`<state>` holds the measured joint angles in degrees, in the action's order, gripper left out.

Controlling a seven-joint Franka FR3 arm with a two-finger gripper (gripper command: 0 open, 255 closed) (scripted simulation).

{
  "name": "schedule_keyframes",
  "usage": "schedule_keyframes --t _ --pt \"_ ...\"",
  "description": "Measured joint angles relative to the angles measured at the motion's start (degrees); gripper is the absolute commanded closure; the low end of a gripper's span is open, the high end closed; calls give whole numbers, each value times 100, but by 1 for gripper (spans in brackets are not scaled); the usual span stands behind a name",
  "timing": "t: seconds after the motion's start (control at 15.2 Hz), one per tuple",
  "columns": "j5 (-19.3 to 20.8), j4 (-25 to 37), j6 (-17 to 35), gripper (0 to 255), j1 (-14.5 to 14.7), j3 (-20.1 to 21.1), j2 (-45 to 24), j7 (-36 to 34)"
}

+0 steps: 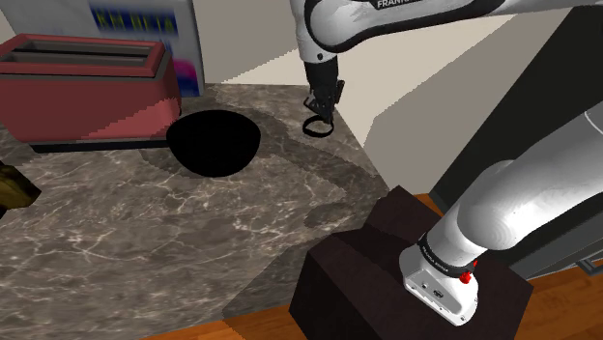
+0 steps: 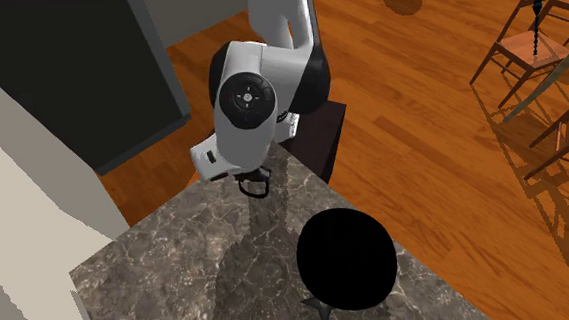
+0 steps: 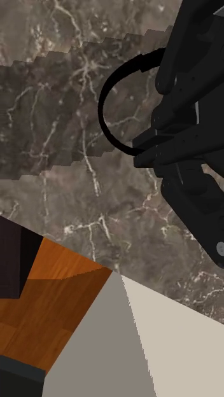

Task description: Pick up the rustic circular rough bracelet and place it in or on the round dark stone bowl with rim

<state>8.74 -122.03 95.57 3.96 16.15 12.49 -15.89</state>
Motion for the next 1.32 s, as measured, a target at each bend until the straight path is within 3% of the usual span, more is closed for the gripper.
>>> schedule_keyframes --t 0.99,1.32 --pt "-7 1061 -1107 255 -15 -15 68 206" --pt "12 1808 -1307 255 149 307 -601 -298"
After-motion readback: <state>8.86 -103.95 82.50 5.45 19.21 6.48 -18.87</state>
